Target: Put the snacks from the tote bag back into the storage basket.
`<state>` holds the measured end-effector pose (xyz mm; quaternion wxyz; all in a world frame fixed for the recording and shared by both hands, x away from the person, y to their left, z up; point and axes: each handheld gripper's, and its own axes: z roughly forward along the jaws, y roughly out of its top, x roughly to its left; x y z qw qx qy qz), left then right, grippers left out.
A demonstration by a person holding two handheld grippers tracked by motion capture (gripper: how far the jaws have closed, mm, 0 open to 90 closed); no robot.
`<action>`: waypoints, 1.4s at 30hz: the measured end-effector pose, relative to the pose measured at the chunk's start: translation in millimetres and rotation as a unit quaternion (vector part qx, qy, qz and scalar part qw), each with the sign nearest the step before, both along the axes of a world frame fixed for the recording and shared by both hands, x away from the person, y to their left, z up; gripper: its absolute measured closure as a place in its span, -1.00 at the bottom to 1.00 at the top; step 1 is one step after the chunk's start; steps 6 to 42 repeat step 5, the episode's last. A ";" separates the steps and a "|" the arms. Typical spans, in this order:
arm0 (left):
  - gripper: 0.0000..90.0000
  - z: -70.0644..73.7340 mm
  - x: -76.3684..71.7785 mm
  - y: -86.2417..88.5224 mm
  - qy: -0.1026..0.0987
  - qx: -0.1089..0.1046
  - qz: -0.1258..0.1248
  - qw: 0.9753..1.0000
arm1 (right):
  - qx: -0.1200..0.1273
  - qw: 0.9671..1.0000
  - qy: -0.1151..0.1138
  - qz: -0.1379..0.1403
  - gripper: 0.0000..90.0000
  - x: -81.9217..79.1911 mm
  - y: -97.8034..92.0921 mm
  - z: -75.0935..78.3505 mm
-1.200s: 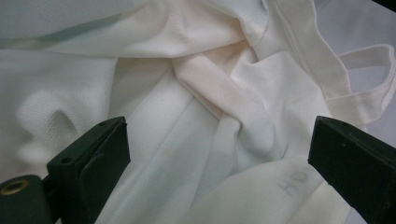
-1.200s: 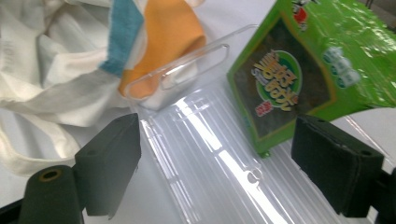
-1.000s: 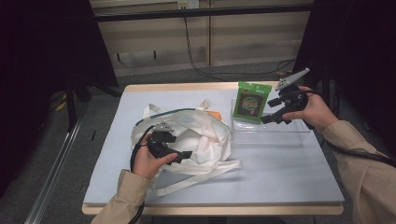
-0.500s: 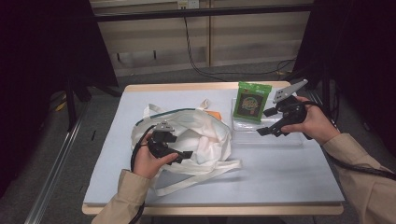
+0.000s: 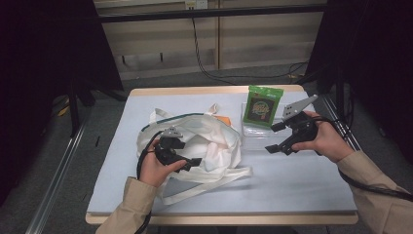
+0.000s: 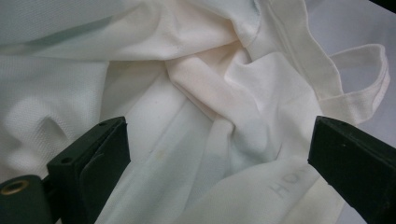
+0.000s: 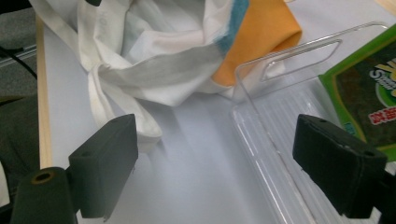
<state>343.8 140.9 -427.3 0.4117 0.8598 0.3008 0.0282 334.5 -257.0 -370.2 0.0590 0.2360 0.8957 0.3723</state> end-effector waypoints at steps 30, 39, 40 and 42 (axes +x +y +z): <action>-0.88 -0.3 0.2 -1.1 0.001 0.001 -0.002 1.000 | 0.001 1.000 -0.004 0.006 -0.70 -8.0 3.2 -4.8; -0.88 -0.3 0.2 -1.1 0.001 0.001 -0.002 1.000 | 0.001 1.000 -0.004 0.006 -0.70 -8.0 3.2 -4.8; -0.88 -0.3 0.2 -1.1 0.001 0.001 -0.002 1.000 | 0.001 1.000 -0.004 0.006 -0.70 -8.0 3.2 -4.8; -0.88 -0.3 0.2 -1.1 0.001 0.001 -0.002 1.000 | 0.001 1.000 -0.004 0.006 -0.70 -8.0 3.2 -4.8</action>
